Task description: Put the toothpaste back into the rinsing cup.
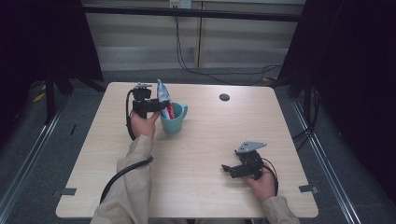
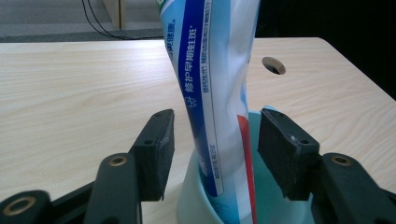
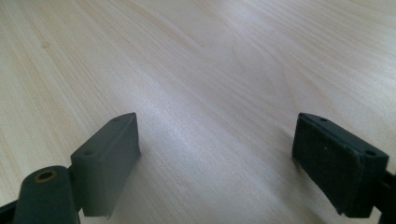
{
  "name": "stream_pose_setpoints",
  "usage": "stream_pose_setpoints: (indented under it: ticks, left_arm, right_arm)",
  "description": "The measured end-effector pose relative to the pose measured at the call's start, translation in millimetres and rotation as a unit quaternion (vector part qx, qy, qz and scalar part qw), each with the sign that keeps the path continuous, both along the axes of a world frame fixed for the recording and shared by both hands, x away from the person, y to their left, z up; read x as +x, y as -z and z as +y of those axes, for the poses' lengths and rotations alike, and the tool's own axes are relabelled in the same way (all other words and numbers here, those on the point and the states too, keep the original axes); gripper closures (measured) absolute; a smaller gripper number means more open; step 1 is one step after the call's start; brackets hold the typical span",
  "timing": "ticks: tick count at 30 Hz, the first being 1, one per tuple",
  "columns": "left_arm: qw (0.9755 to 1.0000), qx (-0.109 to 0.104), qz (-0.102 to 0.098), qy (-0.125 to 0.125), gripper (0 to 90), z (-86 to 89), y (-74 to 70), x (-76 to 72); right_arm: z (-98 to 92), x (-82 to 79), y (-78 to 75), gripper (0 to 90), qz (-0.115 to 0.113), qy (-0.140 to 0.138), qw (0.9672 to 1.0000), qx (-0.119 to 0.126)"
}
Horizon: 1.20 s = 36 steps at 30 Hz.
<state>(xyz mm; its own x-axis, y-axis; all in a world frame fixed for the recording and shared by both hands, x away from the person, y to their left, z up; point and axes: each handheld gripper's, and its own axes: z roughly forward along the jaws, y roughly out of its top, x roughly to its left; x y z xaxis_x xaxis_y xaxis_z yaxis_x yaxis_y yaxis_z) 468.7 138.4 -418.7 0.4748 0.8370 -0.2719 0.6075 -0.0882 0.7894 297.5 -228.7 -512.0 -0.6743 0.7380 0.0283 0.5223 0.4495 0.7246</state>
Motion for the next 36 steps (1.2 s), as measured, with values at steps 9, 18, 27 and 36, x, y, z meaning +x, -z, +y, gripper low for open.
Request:
stream_pose_setpoints:
  ticks: [9,18,27,36]
  left_arm:
    - [1.0,0.003,-0.001,0.001,34.7,2.1,-1.5,-1.9]
    - [1.0,-0.003,-0.002,0.008,31.0,4.2,-4.8,-6.2]
    - [0.9998,-0.014,-0.001,0.011,26.0,12.1,-5.0,-14.9]
    - [0.9997,-0.019,-0.003,0.015,22.2,20.6,-8.0,-21.3]
  right_arm:
    - [0.0,0.0,0.0,14.2,0.0,0.0,1.0,0.0]
    - [-0.2,0.1,0.1,14.2,0.0,-0.001,1.0,0.001]
    - [-0.2,0.0,0.0,14.1,0.0,-0.004,1.0,0.0]
    - [0.0,-0.1,0.0,13.7,0.0,-0.004,1.0,-0.001]
